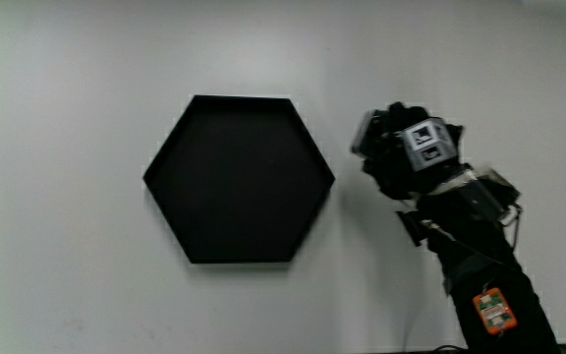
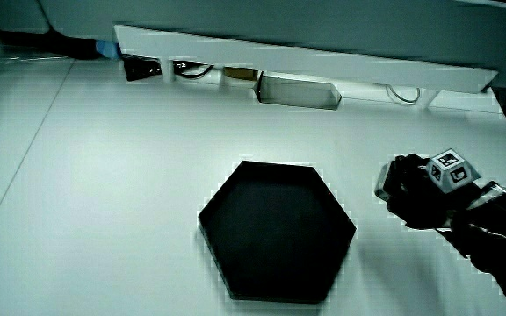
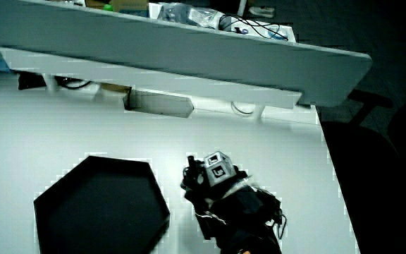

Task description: Place speaker on desk

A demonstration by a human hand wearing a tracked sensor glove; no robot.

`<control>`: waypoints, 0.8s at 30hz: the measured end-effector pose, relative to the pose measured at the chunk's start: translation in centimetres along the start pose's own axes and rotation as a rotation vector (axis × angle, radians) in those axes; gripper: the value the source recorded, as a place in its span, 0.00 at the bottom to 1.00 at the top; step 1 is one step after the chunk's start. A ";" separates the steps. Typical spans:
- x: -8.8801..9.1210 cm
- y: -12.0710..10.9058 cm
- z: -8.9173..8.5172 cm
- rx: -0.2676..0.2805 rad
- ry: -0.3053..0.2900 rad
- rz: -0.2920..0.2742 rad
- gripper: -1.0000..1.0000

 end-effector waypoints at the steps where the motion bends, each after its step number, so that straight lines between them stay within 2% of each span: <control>1: 0.3 0.1 -0.4 -0.025 0.016 -0.008 0.50; 4: 0.4 0.7 -2.2 -0.081 0.058 -0.009 0.50; 5: 0.1 0.7 -2.9 -0.080 0.077 -0.010 0.50; 6: -0.1 0.3 -2.7 -0.085 0.060 -0.016 0.50; 7: -0.4 0.6 -3.6 -0.119 0.053 -0.029 0.50; 8: -0.5 0.4 -3.7 -0.117 0.044 -0.028 0.50; 10: -0.3 0.7 -4.8 -0.169 0.034 -0.069 0.50; 11: -0.1 0.6 -5.2 -0.171 0.038 -0.077 0.50; 12: 0.1 0.9 -6.0 -0.202 0.018 -0.096 0.50; 15: 1.7 0.5 -5.2 -0.121 0.060 -0.061 0.50; 16: 1.9 0.5 -4.5 -0.139 0.043 -0.081 0.50; 17: 1.6 0.9 -4.8 -0.158 0.044 -0.075 0.50; 18: 1.1 0.9 -5.1 -0.156 0.063 -0.051 0.50; 19: 0.7 0.7 -4.9 -0.159 0.077 -0.063 0.50; 22: -0.2 0.7 -5.4 -0.202 0.085 -0.049 0.50; 23: -0.2 0.5 -5.4 -0.202 0.088 -0.051 0.50; 24: -0.1 0.6 -6.1 -0.228 0.084 -0.078 0.50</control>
